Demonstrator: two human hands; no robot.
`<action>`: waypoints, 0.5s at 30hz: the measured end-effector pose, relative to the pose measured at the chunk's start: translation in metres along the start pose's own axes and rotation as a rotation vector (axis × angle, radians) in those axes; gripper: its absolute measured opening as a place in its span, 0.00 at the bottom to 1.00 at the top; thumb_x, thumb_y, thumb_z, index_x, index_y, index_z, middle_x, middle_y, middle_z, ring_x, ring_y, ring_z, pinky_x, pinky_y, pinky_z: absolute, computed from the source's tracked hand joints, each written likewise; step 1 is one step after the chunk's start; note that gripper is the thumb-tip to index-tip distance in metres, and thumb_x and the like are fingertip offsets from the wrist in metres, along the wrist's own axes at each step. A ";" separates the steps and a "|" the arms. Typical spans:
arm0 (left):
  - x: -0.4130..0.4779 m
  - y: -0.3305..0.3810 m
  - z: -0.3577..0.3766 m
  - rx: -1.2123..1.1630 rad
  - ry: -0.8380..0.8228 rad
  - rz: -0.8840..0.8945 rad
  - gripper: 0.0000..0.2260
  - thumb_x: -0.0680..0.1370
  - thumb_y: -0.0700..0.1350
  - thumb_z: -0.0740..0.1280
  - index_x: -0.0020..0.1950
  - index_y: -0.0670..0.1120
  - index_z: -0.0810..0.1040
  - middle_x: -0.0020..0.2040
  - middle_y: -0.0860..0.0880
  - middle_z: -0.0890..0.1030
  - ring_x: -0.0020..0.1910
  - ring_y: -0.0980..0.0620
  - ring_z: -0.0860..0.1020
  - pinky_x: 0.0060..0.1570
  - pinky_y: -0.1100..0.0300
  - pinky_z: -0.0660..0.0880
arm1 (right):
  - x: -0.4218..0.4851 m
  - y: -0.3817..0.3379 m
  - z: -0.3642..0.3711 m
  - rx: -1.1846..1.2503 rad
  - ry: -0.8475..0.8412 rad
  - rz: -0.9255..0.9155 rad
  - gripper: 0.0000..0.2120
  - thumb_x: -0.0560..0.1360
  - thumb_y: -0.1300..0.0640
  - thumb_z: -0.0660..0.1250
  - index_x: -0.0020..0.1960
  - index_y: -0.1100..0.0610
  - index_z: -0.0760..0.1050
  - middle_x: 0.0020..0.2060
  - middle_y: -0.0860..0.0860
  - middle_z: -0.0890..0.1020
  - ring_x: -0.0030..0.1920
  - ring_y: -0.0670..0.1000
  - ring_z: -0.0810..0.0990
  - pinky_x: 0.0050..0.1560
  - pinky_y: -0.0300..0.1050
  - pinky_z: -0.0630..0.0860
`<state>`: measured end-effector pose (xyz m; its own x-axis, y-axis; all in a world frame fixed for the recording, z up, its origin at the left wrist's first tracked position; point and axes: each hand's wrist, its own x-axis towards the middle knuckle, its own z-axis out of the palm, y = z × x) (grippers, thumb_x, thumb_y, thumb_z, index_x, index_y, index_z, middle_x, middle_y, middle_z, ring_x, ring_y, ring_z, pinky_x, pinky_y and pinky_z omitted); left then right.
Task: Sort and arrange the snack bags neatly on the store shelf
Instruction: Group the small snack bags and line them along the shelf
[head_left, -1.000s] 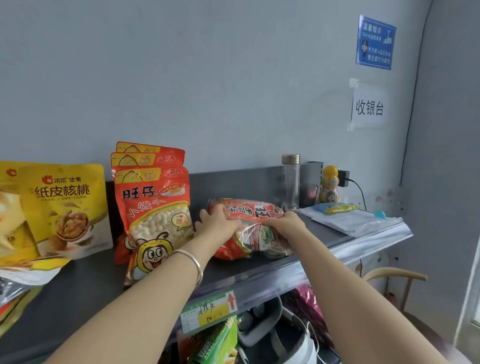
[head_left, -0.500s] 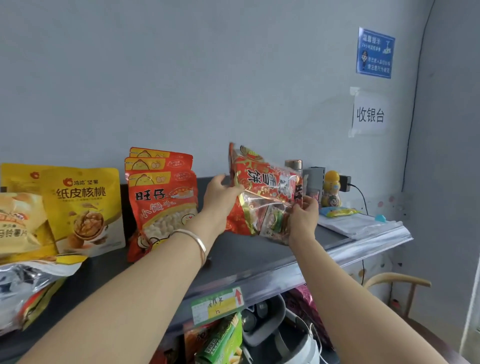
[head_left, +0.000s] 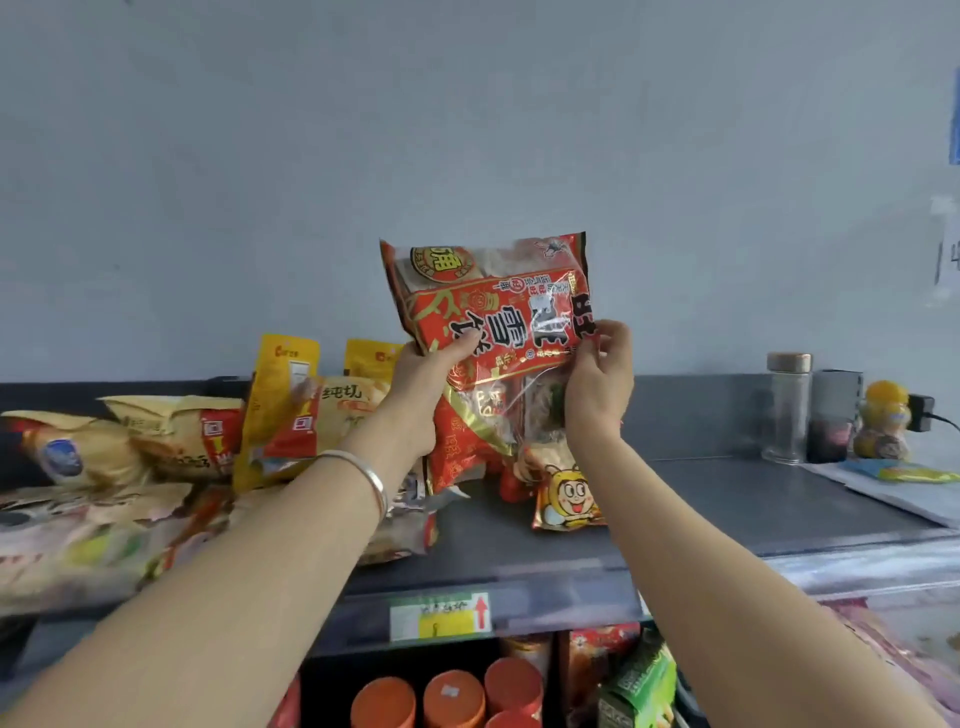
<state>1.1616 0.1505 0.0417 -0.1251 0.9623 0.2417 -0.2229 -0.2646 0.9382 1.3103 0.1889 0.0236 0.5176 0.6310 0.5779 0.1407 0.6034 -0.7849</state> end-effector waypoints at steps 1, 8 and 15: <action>-0.005 0.007 -0.024 -0.013 0.031 0.005 0.16 0.71 0.52 0.74 0.56 0.49 0.77 0.51 0.47 0.82 0.46 0.46 0.81 0.41 0.55 0.74 | -0.015 -0.009 0.020 -0.024 -0.022 -0.029 0.07 0.81 0.58 0.55 0.53 0.48 0.68 0.44 0.42 0.77 0.46 0.51 0.79 0.48 0.54 0.78; -0.047 0.047 -0.193 -0.086 0.305 0.059 0.22 0.70 0.52 0.75 0.60 0.47 0.75 0.51 0.45 0.83 0.46 0.44 0.82 0.41 0.54 0.75 | -0.127 -0.063 0.149 -0.105 -0.213 -0.160 0.08 0.82 0.57 0.56 0.58 0.52 0.71 0.48 0.45 0.77 0.45 0.50 0.77 0.42 0.48 0.74; -0.086 0.068 -0.332 -0.110 0.477 0.064 0.20 0.71 0.51 0.74 0.60 0.46 0.77 0.50 0.45 0.83 0.47 0.43 0.82 0.43 0.51 0.76 | -0.222 -0.094 0.244 -0.116 -0.391 -0.198 0.08 0.80 0.55 0.58 0.58 0.53 0.72 0.52 0.50 0.81 0.48 0.54 0.80 0.44 0.50 0.76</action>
<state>0.8360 0.0286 0.0025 -0.5646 0.8144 0.1340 -0.2980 -0.3525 0.8871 0.9760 0.1111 0.0239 0.1164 0.6591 0.7430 0.3105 0.6864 -0.6576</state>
